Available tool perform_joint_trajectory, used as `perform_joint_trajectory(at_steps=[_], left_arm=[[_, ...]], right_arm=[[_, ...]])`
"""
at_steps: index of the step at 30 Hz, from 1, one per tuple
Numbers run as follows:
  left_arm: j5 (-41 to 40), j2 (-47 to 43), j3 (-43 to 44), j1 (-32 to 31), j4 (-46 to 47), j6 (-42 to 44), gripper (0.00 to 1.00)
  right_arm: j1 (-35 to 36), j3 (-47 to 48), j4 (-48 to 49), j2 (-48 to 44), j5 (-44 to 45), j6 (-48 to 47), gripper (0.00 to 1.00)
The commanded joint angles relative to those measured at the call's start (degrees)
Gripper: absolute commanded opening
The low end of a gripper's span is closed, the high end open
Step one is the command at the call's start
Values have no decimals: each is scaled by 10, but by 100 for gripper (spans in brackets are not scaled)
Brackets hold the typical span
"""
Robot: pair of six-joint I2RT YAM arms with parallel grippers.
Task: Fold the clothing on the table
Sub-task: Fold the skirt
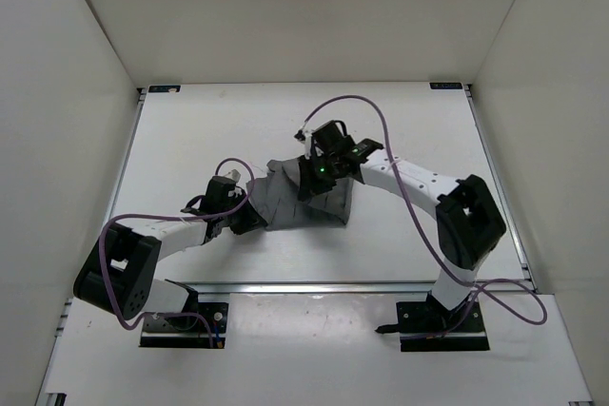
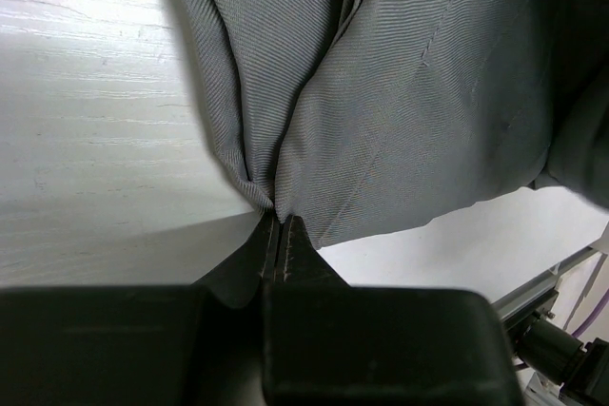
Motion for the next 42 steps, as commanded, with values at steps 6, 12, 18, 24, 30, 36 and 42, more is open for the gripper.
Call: perform_joint_trajectory(at_steps=[6, 12, 18, 24, 30, 36, 42], left_arm=[[-18, -5, -18, 6, 1, 5, 0], [-21, -15, -21, 9, 2, 3, 0], [-18, -24, -27, 12, 2, -1, 0], [-3, -33, -37, 11, 7, -2, 0], [-1, -49, -59, 26, 9, 7, 10], [7, -77, -62, 36, 5, 7, 29], [12, -158, -64, 48, -34, -2, 52]], right_arm=[[59, 84, 36, 72, -55, 12, 0], [85, 117, 30, 115, -80, 9, 0], [99, 119, 41, 164, -92, 11, 0], [105, 133, 47, 212, -102, 8, 0], [102, 139, 72, 227, -130, -7, 13], [95, 99, 117, 103, -62, -8, 47], [48, -18, 186, -72, -52, 27, 56]])
